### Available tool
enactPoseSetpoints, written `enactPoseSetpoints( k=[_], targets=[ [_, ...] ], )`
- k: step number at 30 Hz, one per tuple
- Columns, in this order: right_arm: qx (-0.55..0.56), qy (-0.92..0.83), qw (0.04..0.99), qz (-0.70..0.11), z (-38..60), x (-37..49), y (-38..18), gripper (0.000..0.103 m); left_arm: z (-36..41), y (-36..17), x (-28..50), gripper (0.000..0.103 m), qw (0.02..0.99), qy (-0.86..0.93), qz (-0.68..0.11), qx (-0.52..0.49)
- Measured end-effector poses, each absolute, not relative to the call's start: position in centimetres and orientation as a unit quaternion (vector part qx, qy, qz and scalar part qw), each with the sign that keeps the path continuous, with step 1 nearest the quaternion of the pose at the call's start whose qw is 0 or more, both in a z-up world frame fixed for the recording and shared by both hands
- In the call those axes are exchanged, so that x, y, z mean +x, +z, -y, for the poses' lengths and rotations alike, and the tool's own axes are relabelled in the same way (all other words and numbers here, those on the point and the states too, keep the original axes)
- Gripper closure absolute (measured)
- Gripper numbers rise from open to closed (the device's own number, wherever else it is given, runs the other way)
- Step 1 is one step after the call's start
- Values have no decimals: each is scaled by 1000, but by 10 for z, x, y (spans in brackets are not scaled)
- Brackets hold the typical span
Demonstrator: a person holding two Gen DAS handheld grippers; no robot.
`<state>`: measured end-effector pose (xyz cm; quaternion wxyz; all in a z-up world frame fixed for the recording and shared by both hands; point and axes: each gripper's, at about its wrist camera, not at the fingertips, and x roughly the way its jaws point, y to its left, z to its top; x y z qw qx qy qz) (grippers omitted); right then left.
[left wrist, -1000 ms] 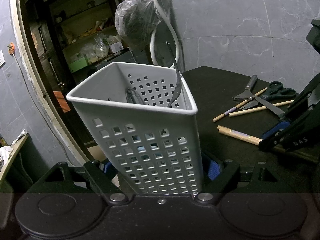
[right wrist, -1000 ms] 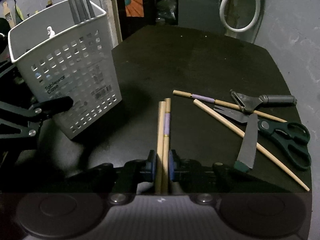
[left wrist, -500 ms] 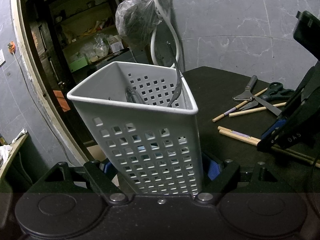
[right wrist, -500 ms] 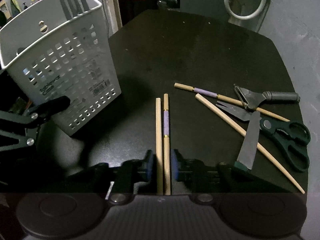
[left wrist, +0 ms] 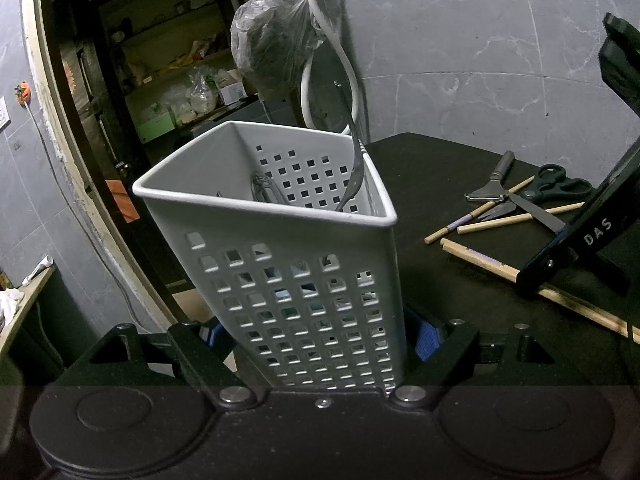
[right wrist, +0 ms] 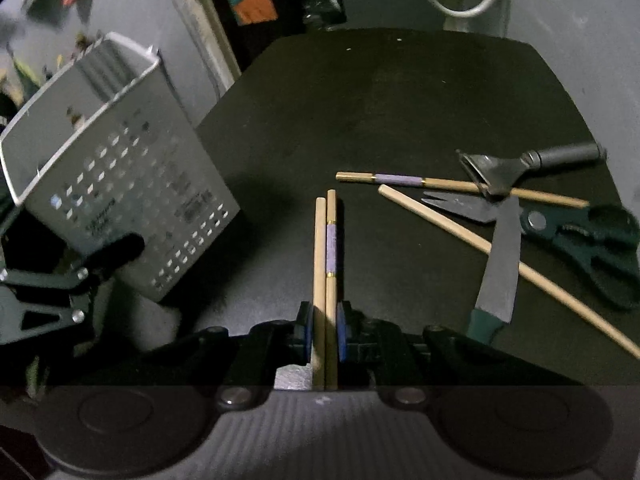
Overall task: Organize utensils
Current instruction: 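Close the right tool on the chopstick pair and lift it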
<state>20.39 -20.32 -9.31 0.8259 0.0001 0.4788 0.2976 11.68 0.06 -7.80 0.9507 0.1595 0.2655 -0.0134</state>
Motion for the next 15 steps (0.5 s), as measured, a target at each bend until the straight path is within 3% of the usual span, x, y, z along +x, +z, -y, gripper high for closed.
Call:
enactPoseSetpoints(
  k=[4, 15],
  targets=[
    [10, 295, 826, -480, 209, 203, -94, 90, 0, -78, 117, 18, 951, -13, -266, 159],
    [-165, 265, 830, -462, 159, 188, -90, 87, -1, -78, 117, 18, 951, -13, -266, 159]
  ],
)
